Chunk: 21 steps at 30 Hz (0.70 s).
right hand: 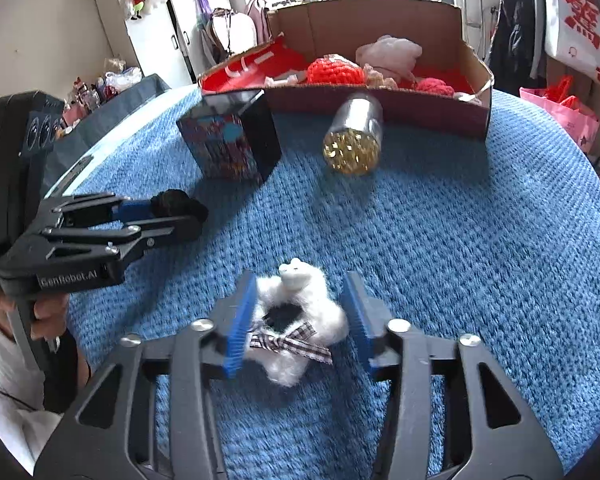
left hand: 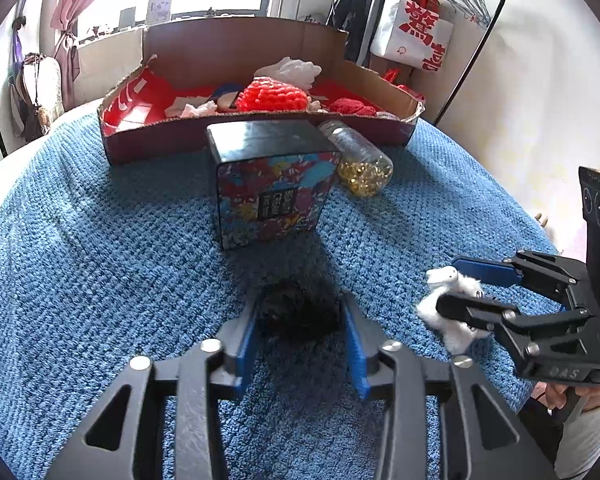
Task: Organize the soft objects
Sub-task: 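Lift and carry the black scrunchie and white plush scrunchie over the box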
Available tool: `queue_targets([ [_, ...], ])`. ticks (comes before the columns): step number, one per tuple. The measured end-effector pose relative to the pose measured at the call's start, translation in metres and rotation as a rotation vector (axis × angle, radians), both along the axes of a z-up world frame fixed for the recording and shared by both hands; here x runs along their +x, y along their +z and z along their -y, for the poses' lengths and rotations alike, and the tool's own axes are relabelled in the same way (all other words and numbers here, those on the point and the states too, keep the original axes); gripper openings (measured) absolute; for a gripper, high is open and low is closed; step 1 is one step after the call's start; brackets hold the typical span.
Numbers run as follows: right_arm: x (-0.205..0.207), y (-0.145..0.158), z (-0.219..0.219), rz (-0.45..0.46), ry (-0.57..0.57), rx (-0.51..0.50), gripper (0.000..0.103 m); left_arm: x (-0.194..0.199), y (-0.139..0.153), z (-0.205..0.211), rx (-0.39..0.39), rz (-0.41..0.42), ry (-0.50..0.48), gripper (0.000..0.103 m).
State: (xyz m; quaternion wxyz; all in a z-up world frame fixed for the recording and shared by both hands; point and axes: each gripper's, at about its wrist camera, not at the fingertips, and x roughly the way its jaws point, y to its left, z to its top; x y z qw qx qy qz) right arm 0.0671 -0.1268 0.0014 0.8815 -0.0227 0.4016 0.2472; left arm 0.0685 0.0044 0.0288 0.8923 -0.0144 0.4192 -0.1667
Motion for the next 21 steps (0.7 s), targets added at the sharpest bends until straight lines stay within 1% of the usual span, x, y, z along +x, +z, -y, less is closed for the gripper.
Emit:
queue_targets([
  [1,-0.002,0.000,0.001,0.007,-0.003,-0.010,0.079,0.000,-0.001,0.000,-0.001,-0.001,0.000,0.053],
  [2,-0.004,-0.001,0.002,0.015,-0.011,-0.022,0.081,0.000,-0.002,0.001,-0.002,-0.003,-0.003,0.060],
  [3,-0.007,-0.001,0.003,0.025,-0.016,-0.034,0.082,-0.001,-0.004,0.001,-0.002,-0.002,-0.009,0.063],
  [6,-0.014,-0.003,0.001,0.037,-0.003,-0.048,0.082,-0.001,-0.005,0.004,0.014,0.007,-0.012,0.063],
  [8,-0.017,-0.009,-0.002,0.041,-0.002,-0.081,0.082,-0.001,-0.005,0.005,0.018,0.012,-0.009,0.063],
  [9,-0.019,-0.011,-0.005,0.057,-0.003,-0.100,0.081,0.000,-0.005,0.005,0.022,0.015,-0.007,0.057],
  [10,-0.021,-0.013,-0.007,0.079,-0.003,-0.118,0.074,0.000,-0.005,0.005,0.028,0.018,-0.002,0.051],
  [11,-0.023,-0.013,-0.008,0.100,-0.006,-0.125,0.064,0.000,-0.005,0.004,0.042,0.023,0.007,0.037],
  [12,-0.025,-0.013,-0.009,0.113,-0.006,-0.118,0.058,0.000,-0.005,0.003,0.044,0.025,0.011,0.036],
  [15,-0.026,-0.010,-0.008,0.126,0.000,-0.081,0.058,0.000,-0.004,-0.003,0.010,0.018,0.012,0.036],
  [21,-0.019,-0.002,-0.001,0.125,-0.021,-0.021,0.058,-0.002,-0.001,-0.006,0.013,0.027,0.020,0.036],
])
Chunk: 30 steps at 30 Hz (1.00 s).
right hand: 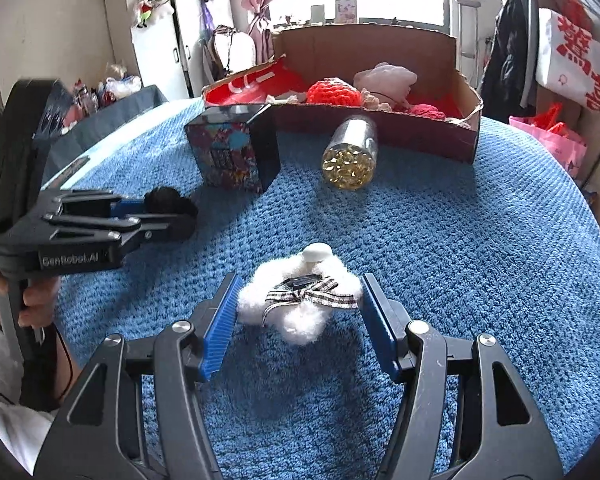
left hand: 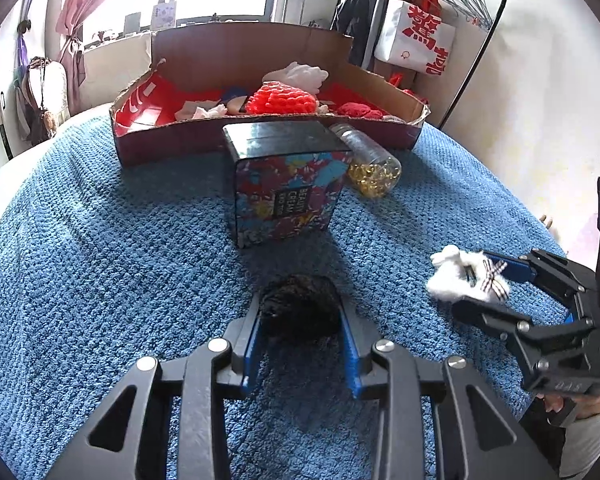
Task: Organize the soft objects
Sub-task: 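Lift and carry the black scrunchie and white plush scrunchie over the box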
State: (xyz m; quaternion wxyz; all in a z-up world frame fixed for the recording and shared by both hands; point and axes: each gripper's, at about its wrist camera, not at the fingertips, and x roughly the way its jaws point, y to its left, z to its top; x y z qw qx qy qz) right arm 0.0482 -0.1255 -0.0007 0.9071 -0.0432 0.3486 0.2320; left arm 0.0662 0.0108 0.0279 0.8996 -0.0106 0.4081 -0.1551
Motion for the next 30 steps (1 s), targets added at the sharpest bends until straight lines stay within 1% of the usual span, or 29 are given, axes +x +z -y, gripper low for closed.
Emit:
queue_targets([
  [7,0.004,0.004,-0.002,0.008,-0.008,0.010,0.058,0.001,0.004,-0.006,0.017,0.004,0.021,0.035],
  [10,0.007,0.011,-0.003,0.021,-0.012,0.000,0.058,0.002,0.009,-0.013,0.038,0.009,0.045,0.035],
  [15,0.019,0.022,-0.005,0.037,-0.010,-0.006,0.058,0.014,0.019,-0.027,0.053,0.013,0.073,0.035],
  [23,0.038,0.046,-0.010,0.074,-0.006,0.017,0.058,0.032,0.037,-0.043,0.047,0.039,0.090,0.035],
  [30,0.065,0.059,-0.017,0.073,0.005,0.009,0.058,0.055,0.043,-0.052,0.039,0.019,0.080,0.035],
])
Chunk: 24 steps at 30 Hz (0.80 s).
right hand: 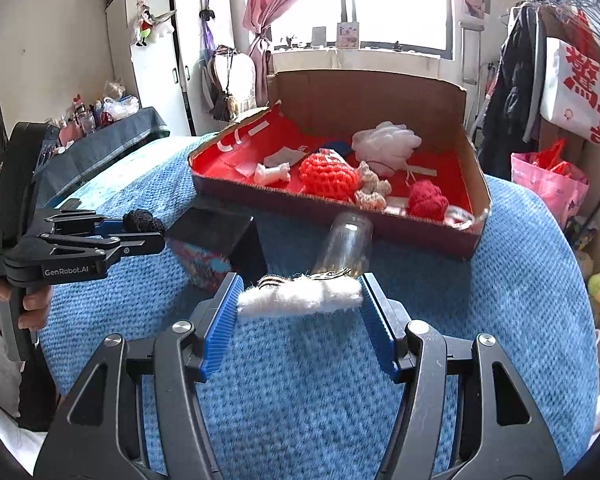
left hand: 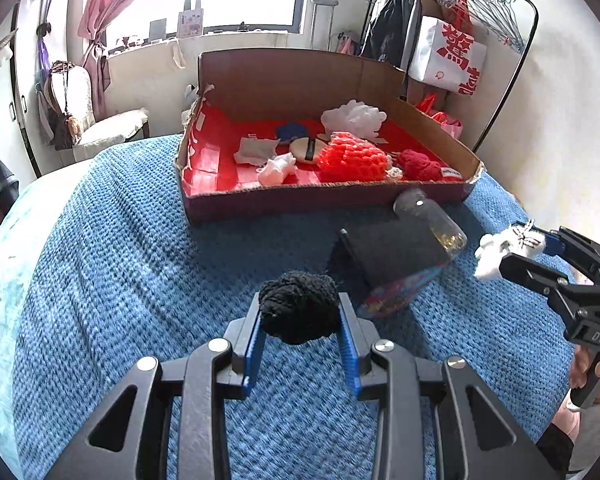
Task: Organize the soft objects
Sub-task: 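Lift and carry the black scrunchie and white plush scrunchie over the box, then open the left tool to drop the black scrunchie while the right tool releases the plush scrunchie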
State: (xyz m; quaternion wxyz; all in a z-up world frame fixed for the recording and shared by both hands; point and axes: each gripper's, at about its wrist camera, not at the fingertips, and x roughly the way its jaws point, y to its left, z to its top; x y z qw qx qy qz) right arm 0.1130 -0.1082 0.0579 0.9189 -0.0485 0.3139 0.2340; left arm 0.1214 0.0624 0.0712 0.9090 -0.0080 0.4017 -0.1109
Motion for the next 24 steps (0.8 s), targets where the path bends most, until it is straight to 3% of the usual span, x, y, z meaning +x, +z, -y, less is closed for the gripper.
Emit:
queue_targets([
  [15,0.089,0.023,-0.003,-0.028,0.029,0.026,0.058,0.069,0.025,0.000,-0.068,-0.025,-0.095,0.035],
  [24,0.188,0.030,-0.001,-0.097,-0.024,-0.027,0.058,0.151,0.027,0.017,-0.045,-0.104,-0.137,0.035],
])
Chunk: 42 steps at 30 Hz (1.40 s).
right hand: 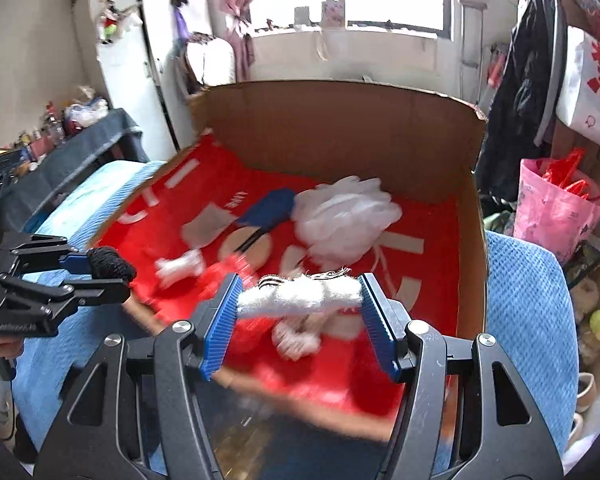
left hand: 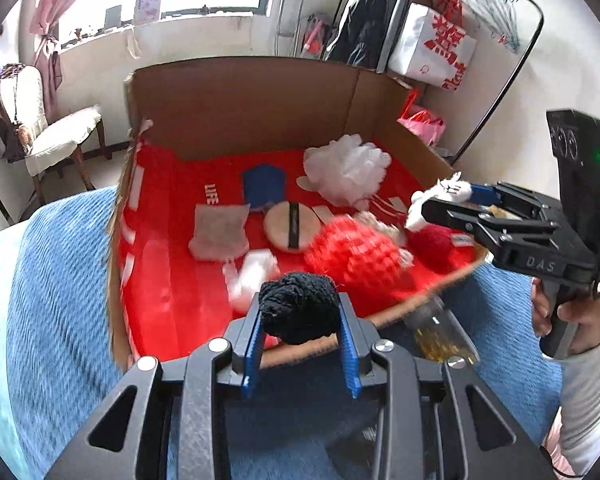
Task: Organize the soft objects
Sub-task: 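Open the left tool to drop the black scrunchie while the right tool releases the plush scrunchie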
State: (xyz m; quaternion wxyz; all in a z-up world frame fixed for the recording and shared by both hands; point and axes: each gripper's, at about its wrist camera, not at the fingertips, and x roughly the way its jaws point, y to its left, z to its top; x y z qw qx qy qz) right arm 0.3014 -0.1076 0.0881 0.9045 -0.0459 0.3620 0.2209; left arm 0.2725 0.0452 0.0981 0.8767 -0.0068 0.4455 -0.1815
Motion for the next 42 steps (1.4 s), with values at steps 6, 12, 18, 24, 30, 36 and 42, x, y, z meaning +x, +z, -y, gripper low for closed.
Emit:
queue_targets([
  [6,0.053,-0.015,-0.001,-0.082,-0.058,-0.035,0.058,0.051,-0.011,0.005,0.042,-0.066,0.036,0.035],
  [12,0.075,-0.036,-0.001,-0.142,-0.091,-0.078,0.058,0.079,-0.029,0.004,0.040,-0.142,0.046,0.035],
  [18,0.068,-0.049,0.002,-0.174,-0.065,-0.142,0.058,0.090,-0.044,0.008,0.063,-0.183,0.047,0.035],
  [24,0.065,-0.052,-0.003,-0.179,-0.043,-0.202,0.058,0.098,-0.051,0.009,0.063,-0.197,0.050,0.035],
  [30,0.076,-0.049,-0.006,-0.136,-0.085,-0.201,0.058,0.102,-0.050,0.010,0.068,-0.186,0.059,0.035],
  [36,0.080,-0.049,-0.009,-0.134,-0.085,-0.221,0.058,0.111,-0.054,0.008,0.065,-0.189,0.060,0.035],
  [42,0.075,-0.059,-0.005,-0.184,-0.062,-0.236,0.058,0.105,-0.054,0.005,0.071,-0.181,0.049,0.047],
])
